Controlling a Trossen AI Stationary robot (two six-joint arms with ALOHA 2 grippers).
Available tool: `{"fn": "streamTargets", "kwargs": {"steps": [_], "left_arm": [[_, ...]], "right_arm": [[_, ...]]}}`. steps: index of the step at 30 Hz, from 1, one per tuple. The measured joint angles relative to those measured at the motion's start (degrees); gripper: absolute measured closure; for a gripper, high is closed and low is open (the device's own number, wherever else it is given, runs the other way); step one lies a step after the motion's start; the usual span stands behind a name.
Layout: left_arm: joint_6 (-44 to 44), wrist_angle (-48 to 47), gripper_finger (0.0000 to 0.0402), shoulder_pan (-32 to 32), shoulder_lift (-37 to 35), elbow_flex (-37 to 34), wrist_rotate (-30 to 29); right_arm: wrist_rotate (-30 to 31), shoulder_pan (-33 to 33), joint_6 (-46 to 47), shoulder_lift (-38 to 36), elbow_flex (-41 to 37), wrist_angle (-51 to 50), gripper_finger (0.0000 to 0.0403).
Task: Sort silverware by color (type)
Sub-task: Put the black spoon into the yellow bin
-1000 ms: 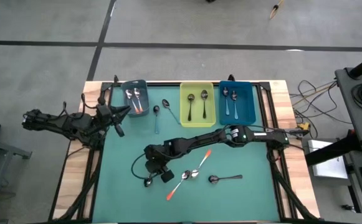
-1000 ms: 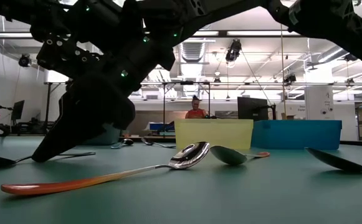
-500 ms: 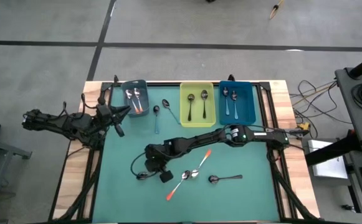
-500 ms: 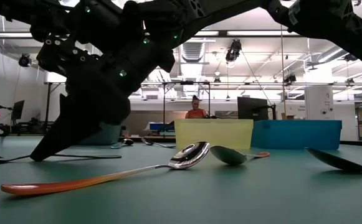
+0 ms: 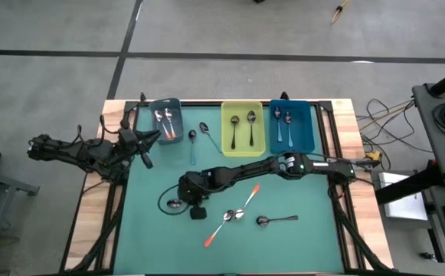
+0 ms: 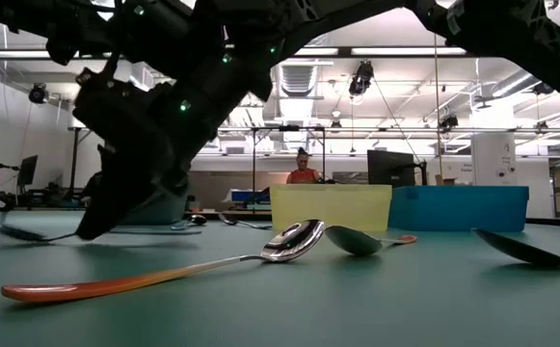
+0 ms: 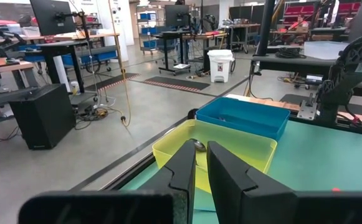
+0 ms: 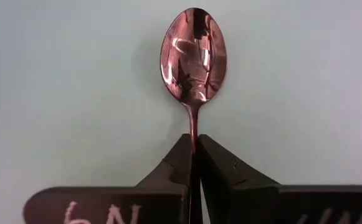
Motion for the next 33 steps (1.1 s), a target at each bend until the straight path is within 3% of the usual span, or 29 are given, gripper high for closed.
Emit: {"fn": "streamTargets", "kwargs": {"steps": [13,21,33], "left_arm": [[-1.15,0.00,0.0377,0.02,-1.75,0.00,0.00],[-3.20,-0.10,0.0377,0.01,-3.51,0.00,0.62],[-4.11,-1.41,0.0377,0.02,-7.77,0.00,5.46]], "right_arm": [[10.50,-0.68,24.19,-4.86,0.13,-7.53,0.0394],[12.77,-3.14,28.96,-10.12,0.22,-15.19,0.0394],[24.14,-12.15,36.07,-19.00,0.26,-32.42,0.0394]]}}
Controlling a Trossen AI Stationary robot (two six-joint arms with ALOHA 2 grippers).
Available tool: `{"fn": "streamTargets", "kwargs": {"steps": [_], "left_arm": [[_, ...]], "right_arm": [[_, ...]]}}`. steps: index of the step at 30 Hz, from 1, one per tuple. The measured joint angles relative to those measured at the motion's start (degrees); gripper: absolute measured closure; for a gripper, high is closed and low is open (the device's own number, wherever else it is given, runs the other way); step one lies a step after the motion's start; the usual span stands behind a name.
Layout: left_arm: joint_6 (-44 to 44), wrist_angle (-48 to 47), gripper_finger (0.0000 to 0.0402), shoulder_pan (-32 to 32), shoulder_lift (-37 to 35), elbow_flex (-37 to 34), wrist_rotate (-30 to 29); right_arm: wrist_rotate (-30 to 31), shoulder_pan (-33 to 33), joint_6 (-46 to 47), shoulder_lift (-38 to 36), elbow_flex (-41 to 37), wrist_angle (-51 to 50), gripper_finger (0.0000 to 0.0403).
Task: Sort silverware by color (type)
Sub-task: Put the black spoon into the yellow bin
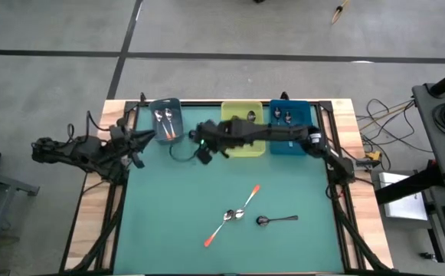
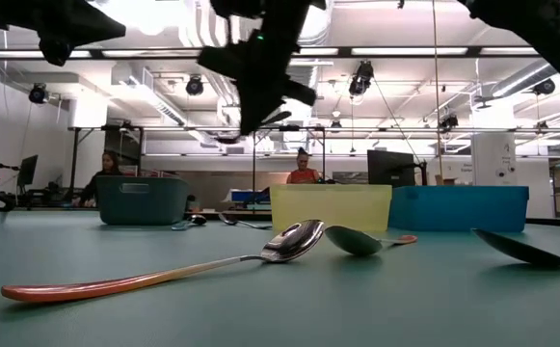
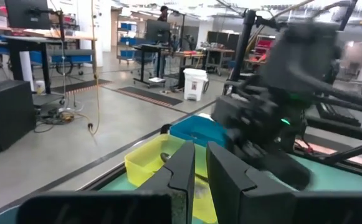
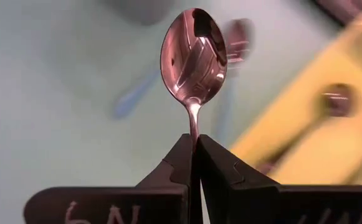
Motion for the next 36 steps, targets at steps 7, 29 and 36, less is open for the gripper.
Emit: {"fn": "streamTargets", "kwargs": {"steps": [7,29,36], "left_arm": [[1.03,-1.46,0.0377,0.00,-4.22,0.00,-0.02],[6.08,-4.39,0.0377,0.00,-11.47,0.28,-0.09],[6.05,-4.38,0.0377,0.00,-11.78,0.28,-0.07]], "right_arm": [[1.60,-8.19,0.94,-0.78,0.00,-3.24,0.0394],[1.54,-19.51,6.76,-2.02,-17.18,2.85,0.0394],[1.66,-20.34,8.81,-2.49,-21.95,7.85,0.0394]]}}
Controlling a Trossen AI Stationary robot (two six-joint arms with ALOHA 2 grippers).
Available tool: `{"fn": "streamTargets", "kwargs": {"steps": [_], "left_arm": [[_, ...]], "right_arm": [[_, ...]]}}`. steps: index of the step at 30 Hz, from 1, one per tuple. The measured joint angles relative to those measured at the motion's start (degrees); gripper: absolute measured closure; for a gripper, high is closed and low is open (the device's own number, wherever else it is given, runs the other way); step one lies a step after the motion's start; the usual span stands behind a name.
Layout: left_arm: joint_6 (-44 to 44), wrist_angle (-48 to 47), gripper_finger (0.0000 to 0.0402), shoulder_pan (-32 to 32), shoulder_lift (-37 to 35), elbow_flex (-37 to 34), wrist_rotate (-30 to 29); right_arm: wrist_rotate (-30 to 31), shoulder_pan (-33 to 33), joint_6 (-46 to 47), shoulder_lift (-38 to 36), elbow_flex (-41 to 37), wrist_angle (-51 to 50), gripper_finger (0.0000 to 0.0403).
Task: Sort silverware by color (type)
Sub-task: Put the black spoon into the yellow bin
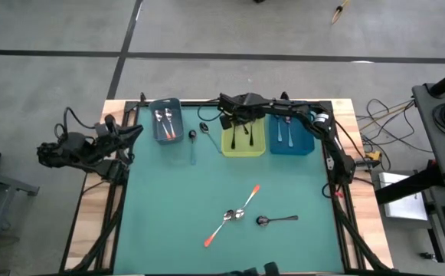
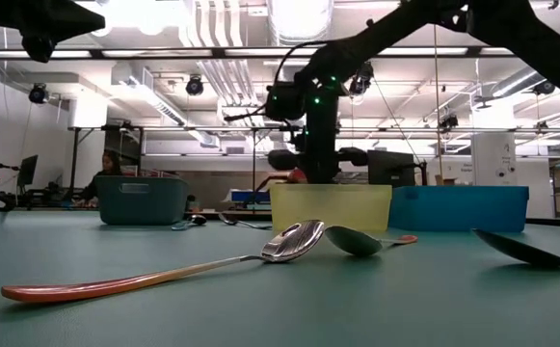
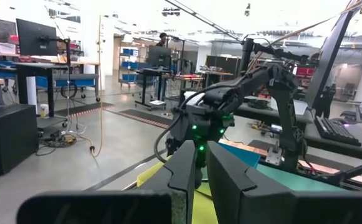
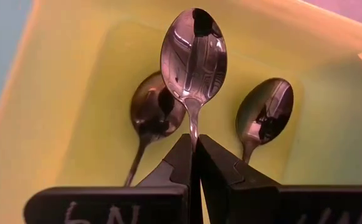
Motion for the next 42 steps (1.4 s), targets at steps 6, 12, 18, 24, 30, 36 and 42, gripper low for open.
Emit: {"fn": "streamTargets", "kwargs": {"steps": [6,12,18,24,30,36,42], "left_arm": [[0.01,-0.02,0.0377,0.00,0.00,0.00,-0.02],[0.02,-0.06,0.0377,0.00,-0.06,-0.02,0.00],[0.02,-0.06,0.0377,0.00,0.00,-0.02,-0.02],[0.02,-0.08,0.0377,0.00,-0.05,-0.02,-0.02],[0.02,-0.08,0.0377,0.00,-0.06,-0.02,-0.02],[0.02,-0.08,0.0377,0.00,-0.06,-0.04,-0.01],[0.02,-0.10,0.0377,0.00,-0.06,-0.04,-0.02]], "right_arm": [[2.83,-0.03,2.97,-0.11,-2.83,0.67,0.0394],[3.11,-0.02,5.18,-0.24,-3.73,3.15,0.0394],[5.13,0.05,7.18,-0.24,-3.78,3.18,0.0394],[5.04,0.39,7.23,-0.24,-3.78,3.16,0.0394],[4.91,1.01,7.43,-0.24,-3.78,3.14,0.0394],[5.07,1.38,11.58,-0.24,-3.87,2.90,0.0394],[7.38,2.17,13.97,-0.24,-3.93,2.52,0.0394]]}}
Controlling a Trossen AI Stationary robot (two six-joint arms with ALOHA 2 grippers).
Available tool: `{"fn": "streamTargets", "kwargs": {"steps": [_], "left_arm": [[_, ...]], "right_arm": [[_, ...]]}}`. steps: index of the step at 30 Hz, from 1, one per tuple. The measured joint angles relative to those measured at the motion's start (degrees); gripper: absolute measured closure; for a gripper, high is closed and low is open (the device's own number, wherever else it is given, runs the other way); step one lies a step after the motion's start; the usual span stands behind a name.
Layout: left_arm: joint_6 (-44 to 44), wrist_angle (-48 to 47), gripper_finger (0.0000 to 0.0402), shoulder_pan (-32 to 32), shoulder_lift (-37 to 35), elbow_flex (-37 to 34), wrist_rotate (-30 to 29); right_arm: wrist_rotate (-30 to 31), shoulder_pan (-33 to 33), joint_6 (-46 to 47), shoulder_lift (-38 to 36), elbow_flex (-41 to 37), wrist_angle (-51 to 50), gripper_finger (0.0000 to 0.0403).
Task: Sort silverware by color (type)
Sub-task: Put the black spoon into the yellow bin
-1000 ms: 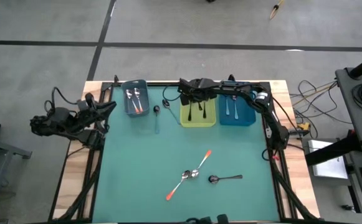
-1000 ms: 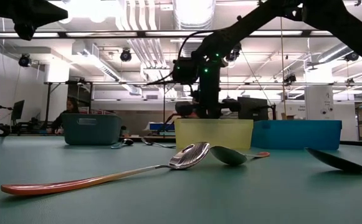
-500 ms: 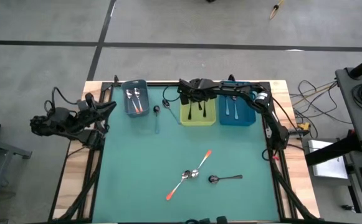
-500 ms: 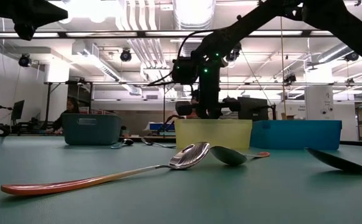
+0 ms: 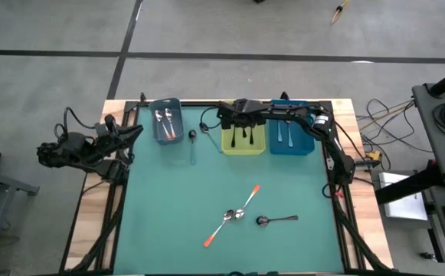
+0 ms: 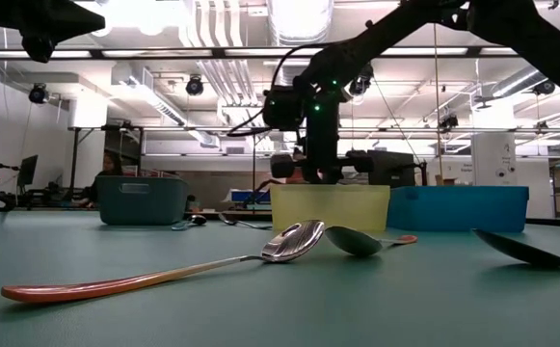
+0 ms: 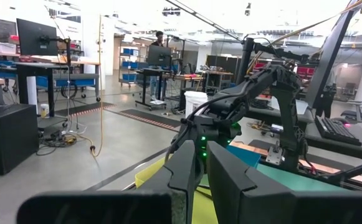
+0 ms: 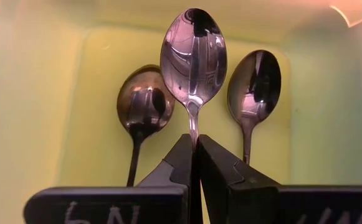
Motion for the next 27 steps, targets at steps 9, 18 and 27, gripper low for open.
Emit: {"fn": "streamTargets", "kwargs": {"steps": [9,18,27], "left_arm": [[0.00,-0.02,0.0377,-0.02,0.00,-0.02,0.00],[0.00,-0.02,0.0377,0.00,0.00,-0.02,0.00],[0.02,-0.02,0.0377,-0.01,0.00,-0.02,0.00]], "right_arm": [[1.62,0.77,1.52,0.02,-0.57,0.14,0.0394],[2.98,1.53,2.49,0.09,-3.09,0.47,0.0394],[3.10,1.70,2.41,0.15,-4.15,2.93,0.0394]]}}
